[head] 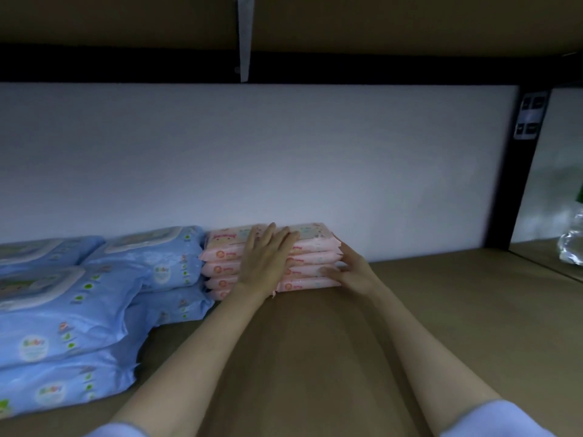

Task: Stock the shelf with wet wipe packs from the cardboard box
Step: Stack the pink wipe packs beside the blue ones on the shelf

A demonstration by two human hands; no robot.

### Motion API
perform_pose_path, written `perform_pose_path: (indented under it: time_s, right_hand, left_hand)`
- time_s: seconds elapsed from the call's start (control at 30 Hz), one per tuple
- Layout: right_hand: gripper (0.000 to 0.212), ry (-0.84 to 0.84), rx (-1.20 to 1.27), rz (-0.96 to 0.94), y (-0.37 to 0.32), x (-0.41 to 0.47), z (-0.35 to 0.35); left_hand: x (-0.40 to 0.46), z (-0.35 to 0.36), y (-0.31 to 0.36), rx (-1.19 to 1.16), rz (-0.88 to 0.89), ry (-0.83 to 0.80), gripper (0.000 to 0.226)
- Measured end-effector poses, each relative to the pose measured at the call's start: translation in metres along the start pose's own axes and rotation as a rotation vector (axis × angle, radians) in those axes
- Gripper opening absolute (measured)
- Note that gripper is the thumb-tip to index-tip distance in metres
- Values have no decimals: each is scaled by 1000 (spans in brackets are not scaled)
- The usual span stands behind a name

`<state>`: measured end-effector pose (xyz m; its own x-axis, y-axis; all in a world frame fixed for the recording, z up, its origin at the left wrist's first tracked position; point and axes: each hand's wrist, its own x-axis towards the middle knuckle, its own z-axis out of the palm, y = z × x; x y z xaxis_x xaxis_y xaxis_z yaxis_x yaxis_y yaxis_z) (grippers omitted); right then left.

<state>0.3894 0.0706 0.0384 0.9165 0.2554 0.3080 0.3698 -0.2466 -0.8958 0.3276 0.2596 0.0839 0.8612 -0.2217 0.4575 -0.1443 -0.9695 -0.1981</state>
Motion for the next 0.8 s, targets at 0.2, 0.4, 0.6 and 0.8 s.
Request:
perform_pose_path:
  time_s: [0.2,0.4,0.6,0.8]
  right_hand:
    - [74,49,-62,-4,-4,1,3]
    - [89,77,-199,5,-42,-27,-8]
    - [74,56,-336,-81,-86,-126,8]
    - [50,-54,-412,-176,-131,-266,32]
  left_hand:
    - [1,-5,2,-29,-36,-53,57]
    - [-35,-28,2,-84,-57,-106,60]
    - [-121,-82,11,-271,-109,-94,55]
    - [-260,-133,35,-567,-105,-4,45]
